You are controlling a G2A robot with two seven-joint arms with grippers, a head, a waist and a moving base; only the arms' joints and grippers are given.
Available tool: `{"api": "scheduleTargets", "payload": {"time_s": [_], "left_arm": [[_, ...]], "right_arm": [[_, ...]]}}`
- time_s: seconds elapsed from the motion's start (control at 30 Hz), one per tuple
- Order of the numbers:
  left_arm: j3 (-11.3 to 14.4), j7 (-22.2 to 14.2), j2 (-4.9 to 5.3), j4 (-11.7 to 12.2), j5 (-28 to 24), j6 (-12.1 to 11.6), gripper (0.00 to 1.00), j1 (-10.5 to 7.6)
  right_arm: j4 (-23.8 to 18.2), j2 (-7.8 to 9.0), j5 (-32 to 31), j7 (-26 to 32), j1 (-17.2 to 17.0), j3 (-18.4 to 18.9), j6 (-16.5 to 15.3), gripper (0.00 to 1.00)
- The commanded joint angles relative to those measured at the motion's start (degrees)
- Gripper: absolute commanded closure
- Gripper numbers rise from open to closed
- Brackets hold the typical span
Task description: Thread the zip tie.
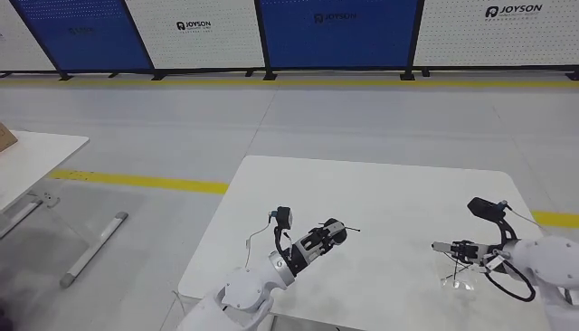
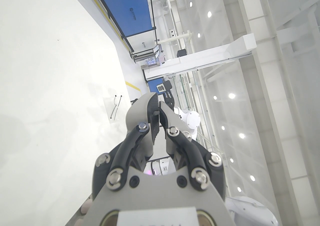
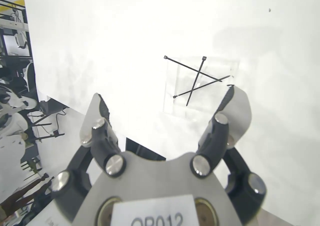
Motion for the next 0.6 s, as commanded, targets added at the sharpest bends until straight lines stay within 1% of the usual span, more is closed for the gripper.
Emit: {"api": "scheduleTargets", "payload": {"time_s": [0.0, 0.03, 0.07, 0.1, 0.13, 0.17, 0.2, 0.27, 0.37, 0.43, 0.57], "left_arm": [[0.0, 0.0, 0.00, 0.0, 0.0, 0.0, 1.00, 0.00], [0.0, 0.0, 0.00, 0.0, 0.0, 0.0, 1.00, 0.00], [0.0, 0.0, 0.00, 0.0, 0.0, 0.0, 1.00, 0.00], [0.0, 0.0, 0.00, 0.0, 0.0, 0.0, 1.00, 0.00], [0.0, 0.0, 0.00, 0.0, 0.0, 0.0, 1.00, 0.00], [0.0, 0.0, 0.00, 0.0, 0.0, 0.0, 1.00, 0.00], [0.0, 0.0, 0.00, 0.0, 0.0, 0.0, 1.00, 0.00], [0.0, 0.0, 0.00, 0.0, 0.0, 0.0, 1.00, 0.00], [0.0, 0.0, 0.00, 0.0, 0.0, 0.0, 1.00, 0.00], [0.0, 0.0, 0.00, 0.0, 0.0, 0.0, 1.00, 0.00], [0.0, 0.0, 0.00, 0.0, 0.0, 0.0, 1.00, 0.00]], "right_arm": [[0.5, 0.06, -0.4, 0.8, 0.6, -0.6, 0.2, 0.00], [0.8, 0.10, -0.7, 0.8, 0.8, -1.0, 0.3, 0.00], [1.0, 0.13, -0.8, 0.8, 1.0, -1.2, 0.5, 0.04], [1.4, 0.18, -0.8, 0.8, 1.2, -1.5, 1.0, 0.23], [1.5, 0.24, -0.9, 0.8, 1.4, -1.7, 1.1, 0.25], [1.6, 0.30, -1.0, 0.8, 1.5, -1.9, 1.2, 0.41], [1.8, 0.39, -0.9, 0.8, 1.5, -2.1, 1.3, 0.54], [2.0, 0.59, -1.2, 0.8, 1.5, -2.4, 1.7, 0.58], [2.3, 0.87, -1.3, 0.8, 1.6, -2.8, 3.4, 0.56], [2.6, 1.09, -1.0, 0.8, 1.8, -3.2, 3.4, 0.60], [3.0, 1.58, -1.5, 0.8, 1.8, -4.0, 4.2, 0.64]]}}
